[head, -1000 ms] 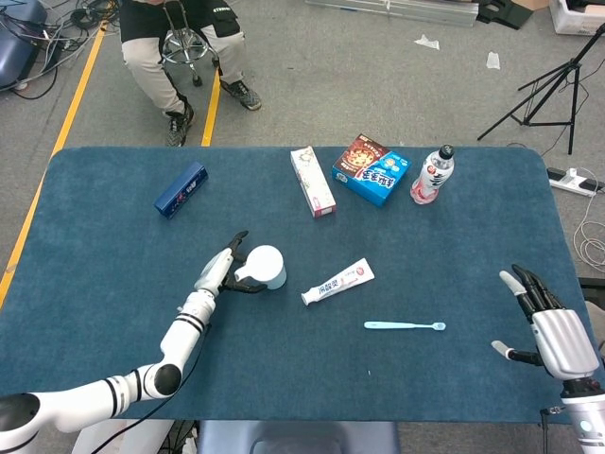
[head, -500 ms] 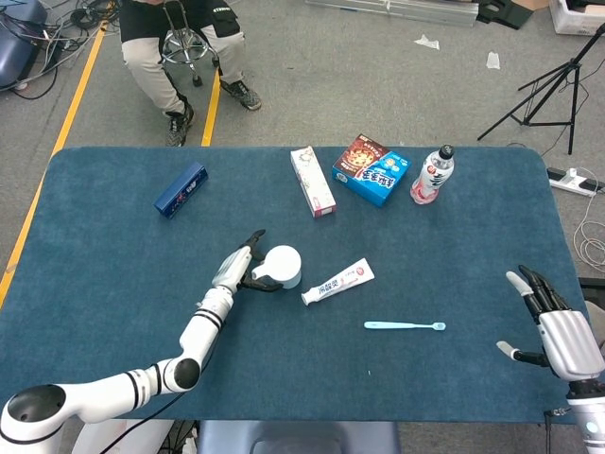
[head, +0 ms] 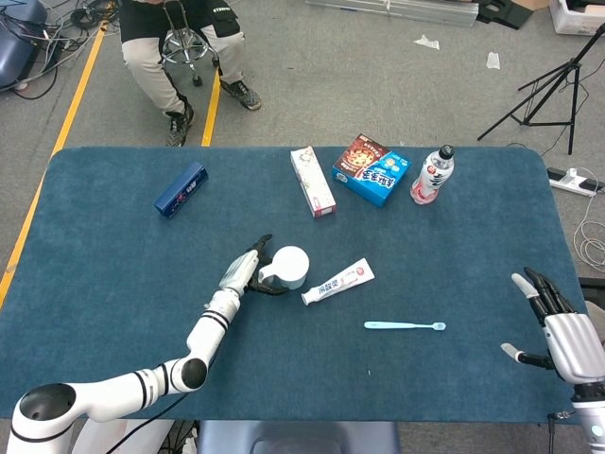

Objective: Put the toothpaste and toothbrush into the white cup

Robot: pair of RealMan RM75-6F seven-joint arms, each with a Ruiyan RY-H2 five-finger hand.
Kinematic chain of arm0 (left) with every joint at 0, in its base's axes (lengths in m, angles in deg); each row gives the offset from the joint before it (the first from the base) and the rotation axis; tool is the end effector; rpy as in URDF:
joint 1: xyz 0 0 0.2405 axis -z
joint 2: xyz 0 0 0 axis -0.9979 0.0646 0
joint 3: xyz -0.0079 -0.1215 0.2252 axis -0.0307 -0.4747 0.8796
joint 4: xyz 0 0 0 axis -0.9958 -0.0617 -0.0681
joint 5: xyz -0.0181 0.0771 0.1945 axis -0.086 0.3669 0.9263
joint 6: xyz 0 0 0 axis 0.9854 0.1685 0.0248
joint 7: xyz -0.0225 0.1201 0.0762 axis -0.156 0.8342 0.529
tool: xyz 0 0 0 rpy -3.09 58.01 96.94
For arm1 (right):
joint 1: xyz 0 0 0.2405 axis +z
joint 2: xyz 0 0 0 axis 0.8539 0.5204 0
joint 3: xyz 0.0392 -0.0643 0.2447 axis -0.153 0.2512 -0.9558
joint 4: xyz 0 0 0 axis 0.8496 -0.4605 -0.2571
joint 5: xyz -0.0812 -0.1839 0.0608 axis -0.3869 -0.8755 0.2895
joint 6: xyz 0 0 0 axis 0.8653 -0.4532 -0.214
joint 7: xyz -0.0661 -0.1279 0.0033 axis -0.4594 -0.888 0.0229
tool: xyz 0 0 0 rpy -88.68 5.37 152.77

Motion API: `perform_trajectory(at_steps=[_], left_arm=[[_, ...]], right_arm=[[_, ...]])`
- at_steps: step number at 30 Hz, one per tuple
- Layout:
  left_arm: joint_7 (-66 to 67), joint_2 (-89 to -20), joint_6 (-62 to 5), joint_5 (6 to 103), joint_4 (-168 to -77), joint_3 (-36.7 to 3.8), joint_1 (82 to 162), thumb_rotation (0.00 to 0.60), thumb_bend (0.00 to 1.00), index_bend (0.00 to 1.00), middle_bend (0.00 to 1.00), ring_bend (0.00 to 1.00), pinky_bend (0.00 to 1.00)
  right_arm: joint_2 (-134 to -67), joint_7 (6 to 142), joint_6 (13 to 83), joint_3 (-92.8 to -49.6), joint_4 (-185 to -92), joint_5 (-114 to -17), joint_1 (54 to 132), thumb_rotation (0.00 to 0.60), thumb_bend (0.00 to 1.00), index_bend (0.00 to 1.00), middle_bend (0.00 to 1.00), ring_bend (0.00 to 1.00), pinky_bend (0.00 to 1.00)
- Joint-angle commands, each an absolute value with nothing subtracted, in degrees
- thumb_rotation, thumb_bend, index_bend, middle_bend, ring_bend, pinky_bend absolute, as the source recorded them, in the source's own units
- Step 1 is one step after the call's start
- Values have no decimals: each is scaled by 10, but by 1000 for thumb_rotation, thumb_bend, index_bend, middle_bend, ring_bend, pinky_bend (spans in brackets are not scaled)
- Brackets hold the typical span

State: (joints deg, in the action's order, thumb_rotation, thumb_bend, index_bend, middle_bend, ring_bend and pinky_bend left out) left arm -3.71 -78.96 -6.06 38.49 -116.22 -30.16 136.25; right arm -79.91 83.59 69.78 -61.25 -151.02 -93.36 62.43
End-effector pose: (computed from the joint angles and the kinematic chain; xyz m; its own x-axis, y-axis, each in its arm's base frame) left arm -0.1082 0.3799 -0.1009 -0.2428 0.4872 0.8389 0.9667 0.0494 0.2510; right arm -0.3268 -0.1667 0.1665 0.3276 -0.0493 0.9435 -0.9439 -0.0605 0.3246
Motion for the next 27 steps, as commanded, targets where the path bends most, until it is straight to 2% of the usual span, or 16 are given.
perform_trajectory(at_steps=[1, 9, 16, 24, 27], left_arm=[[-36, -786, -61, 388, -1168, -300, 1362, 600, 0, 676, 0, 0, 0], [-32, -774, -60, 383, -1180, -297, 1356, 600, 0, 393, 0, 0, 0], [-26, -766, -67, 376, -1188, -296, 1352, 600, 0, 282, 0, 0, 0], [-12, -758, -73, 361, -1194, -292, 1349, 600, 0, 233, 0, 0, 0], [-8, -756, -74, 355, -1195, -292, 1348, 600, 0, 174, 0, 0, 0]], right_arm=[[-800, 836, 697, -612, -1510, -934, 624, 600, 0, 0, 0, 0, 272], [-801, 835, 696, -612, -1509, -936, 625, 600, 0, 0, 0, 0, 272], [-802, 832, 695, -612, -1512, -938, 626, 600, 0, 0, 0, 0, 272], [-803, 829, 695, -612, -1514, -939, 626, 600, 0, 0, 0, 0, 272], [-803, 829, 695, -612, -1514, -939, 626, 600, 0, 0, 0, 0, 271]])
